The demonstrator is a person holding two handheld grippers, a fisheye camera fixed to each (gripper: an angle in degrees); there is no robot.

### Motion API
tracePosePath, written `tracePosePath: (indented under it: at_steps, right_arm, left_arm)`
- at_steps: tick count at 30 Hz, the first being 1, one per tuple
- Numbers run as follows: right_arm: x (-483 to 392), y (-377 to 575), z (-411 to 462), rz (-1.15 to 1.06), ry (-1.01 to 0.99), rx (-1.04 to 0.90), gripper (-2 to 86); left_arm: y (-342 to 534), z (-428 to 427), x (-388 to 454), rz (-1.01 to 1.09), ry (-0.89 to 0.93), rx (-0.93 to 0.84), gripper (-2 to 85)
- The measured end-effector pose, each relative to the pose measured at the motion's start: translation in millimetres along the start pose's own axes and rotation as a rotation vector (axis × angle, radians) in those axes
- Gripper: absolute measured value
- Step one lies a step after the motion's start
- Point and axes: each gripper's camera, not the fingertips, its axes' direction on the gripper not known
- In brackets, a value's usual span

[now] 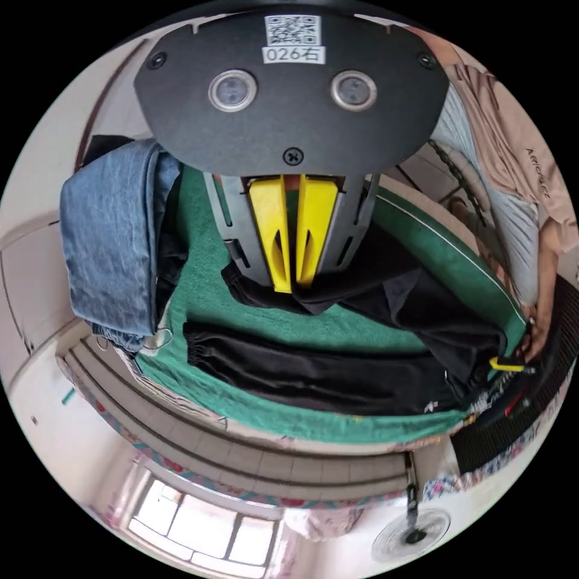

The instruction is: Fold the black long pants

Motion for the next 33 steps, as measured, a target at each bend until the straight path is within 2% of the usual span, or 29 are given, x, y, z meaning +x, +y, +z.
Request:
tracePosePath:
  at_steps: [1, 3, 4, 6, 8, 11, 17, 19, 23, 29, 31, 33]
  right_arm:
    - [20.9, 5.4, -17.5, 0.057, -0.028, 0.073, -1.5]
    - [52.4, 14.1, -39.2, 0.149, -0.057, 0.173, -1.5]
    - [72.5, 18.8, -47.0, 0.208, -0.075, 0.218, -1.5]
    - [100.4, 22.5, -49.0, 0.298, -0.105, 0.258, -1.5]
    - [121.8, 20.6, -45.7, 0.372, -0.133, 0.278, -1.5]
    - [137.4, 8.6, -45.3, 0.439, -0.121, 0.318, -1.5]
    - [110.8, -56.9, -48.0, 0.448, 0.106, 0.340, -1.5]
    - [99.9, -109.4, -46.0, 0.390, 0.210, 0.293, -1.5]
    - [108.8, -206.3, -25.9, 0.304, 0.233, 0.204, -1.5]
    - [135.8, -411.0, 80.4, 0.190, 0.257, -0.050, -1.1]
    - [141.3, -498.6, 142.9, 0.169, 0.235, -0.157, 0.3]
    - [147.4, -553.0, 186.1, 0.205, 0.232, -0.216, 3.6]
  left_arm:
    - [7.1, -9.8, -7.7, -0.018, 0.051, 0.061, 0.4]
    - [41.8, -43.6, -39.2, -0.083, 0.251, 0.331, 0.1]
    - [50.9, -49.1, -47.2, -0.102, 0.299, 0.394, 0.0]
    - [83.0, -58.6, -73.6, -0.181, 0.445, 0.588, -0.2]
    - [99.6, -60.2, -82.7, -0.228, 0.473, 0.677, -0.3]
    - [112.7, -65.8, -75.8, -0.244, 0.417, 0.755, -0.4]
    - [112.4, -81.1, -40.9, -0.242, 0.195, 0.809, -0.2]
    - [104.8, -84.4, -35.1, -0.249, 0.161, 0.812, -0.2]
    - [63.2, -84.4, -28.2, -0.253, 0.092, 0.773, -0.1]
    - [-26.9, -55.3, -35.9, -0.317, -0.033, 0.653, 0.6]
    - [-56.1, -39.8, -44.7, -0.353, -0.092, 0.605, 1.4]
    - [-91.6, -14.2, -63.2, -0.415, -0.157, 0.483, 3.7]
